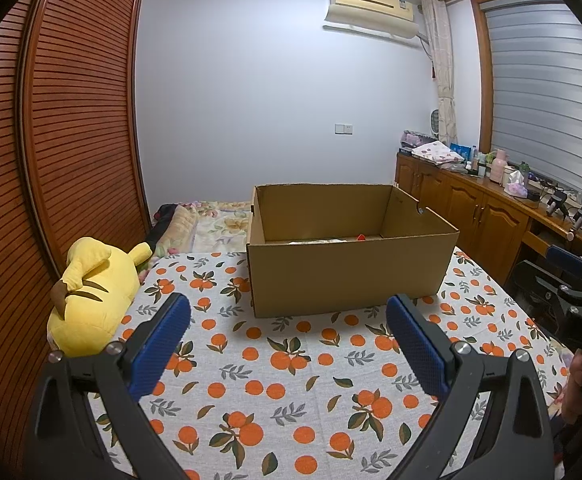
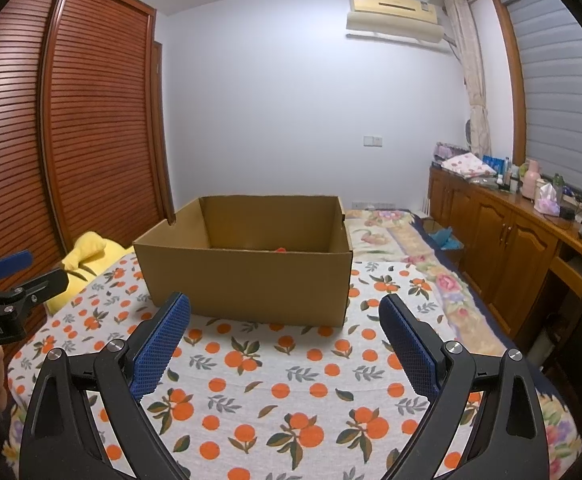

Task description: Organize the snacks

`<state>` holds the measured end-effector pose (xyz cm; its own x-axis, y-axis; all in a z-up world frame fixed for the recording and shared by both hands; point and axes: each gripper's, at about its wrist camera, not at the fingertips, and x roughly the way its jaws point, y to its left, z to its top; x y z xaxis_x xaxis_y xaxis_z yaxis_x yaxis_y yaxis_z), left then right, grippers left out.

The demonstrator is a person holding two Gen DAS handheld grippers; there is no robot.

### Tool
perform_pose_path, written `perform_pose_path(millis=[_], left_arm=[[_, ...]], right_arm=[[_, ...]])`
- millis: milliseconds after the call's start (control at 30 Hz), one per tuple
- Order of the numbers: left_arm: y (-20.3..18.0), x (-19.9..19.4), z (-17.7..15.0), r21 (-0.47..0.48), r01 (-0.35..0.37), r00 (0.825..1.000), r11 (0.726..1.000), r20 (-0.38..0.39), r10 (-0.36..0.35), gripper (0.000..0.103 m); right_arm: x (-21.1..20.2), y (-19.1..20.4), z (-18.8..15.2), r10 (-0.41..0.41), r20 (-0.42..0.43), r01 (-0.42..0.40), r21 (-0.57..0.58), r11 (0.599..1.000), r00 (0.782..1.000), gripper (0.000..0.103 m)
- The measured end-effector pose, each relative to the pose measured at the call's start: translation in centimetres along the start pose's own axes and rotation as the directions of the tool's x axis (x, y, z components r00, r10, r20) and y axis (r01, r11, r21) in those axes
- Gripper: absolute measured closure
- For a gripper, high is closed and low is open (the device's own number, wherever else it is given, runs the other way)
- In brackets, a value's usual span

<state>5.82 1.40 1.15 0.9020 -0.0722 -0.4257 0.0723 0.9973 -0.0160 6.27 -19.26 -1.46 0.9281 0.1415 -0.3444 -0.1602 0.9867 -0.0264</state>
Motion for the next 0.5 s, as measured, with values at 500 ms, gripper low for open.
perform_pose_path(millis=[500], left_arm=[[0.26,0.11,-0.11,0.003,-0.001,1.000,1.000,0.000,0.001,0.004]], right_arm=[[-0.06,0.04,-0.03,0.000,0.002,0.000,0.000,1.000,1.000,0.006]])
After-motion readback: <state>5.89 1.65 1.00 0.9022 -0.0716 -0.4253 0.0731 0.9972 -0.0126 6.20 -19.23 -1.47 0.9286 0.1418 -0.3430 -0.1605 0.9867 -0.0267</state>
